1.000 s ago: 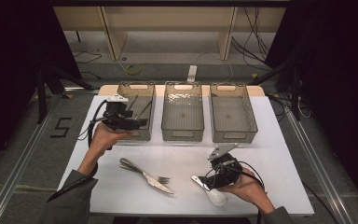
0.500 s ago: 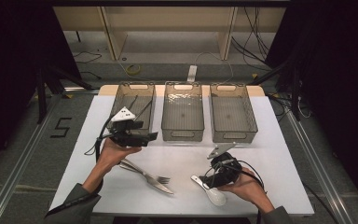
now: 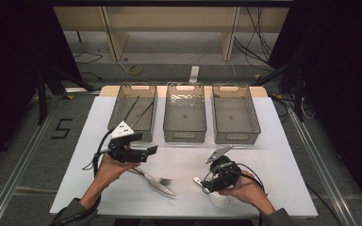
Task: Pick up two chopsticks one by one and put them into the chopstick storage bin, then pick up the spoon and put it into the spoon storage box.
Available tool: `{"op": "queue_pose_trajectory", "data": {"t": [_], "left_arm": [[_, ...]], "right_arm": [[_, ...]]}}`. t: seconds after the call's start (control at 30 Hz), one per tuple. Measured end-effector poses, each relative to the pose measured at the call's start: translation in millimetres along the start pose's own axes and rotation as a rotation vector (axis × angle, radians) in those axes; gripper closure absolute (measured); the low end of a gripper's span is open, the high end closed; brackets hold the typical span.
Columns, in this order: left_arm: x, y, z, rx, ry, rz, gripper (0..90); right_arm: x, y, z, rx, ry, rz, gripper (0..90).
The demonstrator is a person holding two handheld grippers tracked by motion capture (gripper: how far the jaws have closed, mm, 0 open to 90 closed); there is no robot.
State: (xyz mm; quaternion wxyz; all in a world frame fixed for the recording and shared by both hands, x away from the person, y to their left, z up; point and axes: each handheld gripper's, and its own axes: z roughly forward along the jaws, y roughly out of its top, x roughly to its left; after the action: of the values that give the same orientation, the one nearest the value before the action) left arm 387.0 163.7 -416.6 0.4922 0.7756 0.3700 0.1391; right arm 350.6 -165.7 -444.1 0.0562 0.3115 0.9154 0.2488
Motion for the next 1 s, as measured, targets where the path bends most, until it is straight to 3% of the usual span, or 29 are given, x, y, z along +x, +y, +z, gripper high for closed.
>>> {"op": "queue_pose_trajectory", "data": {"t": [0.3,0.7,1.0], "left_arm": [[-10.6,-5.6,-7.4,-0.022,-0.019,0.009,16.7],[-26.4,-11.5,-15.2,-0.032,-0.049,0.039,15.2],[-31.5,-13.2,-15.9,-0.027,-0.055,0.050,15.2]], "right_arm": [[5.6,1.4,7.3,0.033,0.029,-0.016,43.3],[10.6,2.3,15.7,0.101,0.024,-0.012,40.4],[11.3,0.5,17.5,0.129,0.031,-0.046,48.1]]}}
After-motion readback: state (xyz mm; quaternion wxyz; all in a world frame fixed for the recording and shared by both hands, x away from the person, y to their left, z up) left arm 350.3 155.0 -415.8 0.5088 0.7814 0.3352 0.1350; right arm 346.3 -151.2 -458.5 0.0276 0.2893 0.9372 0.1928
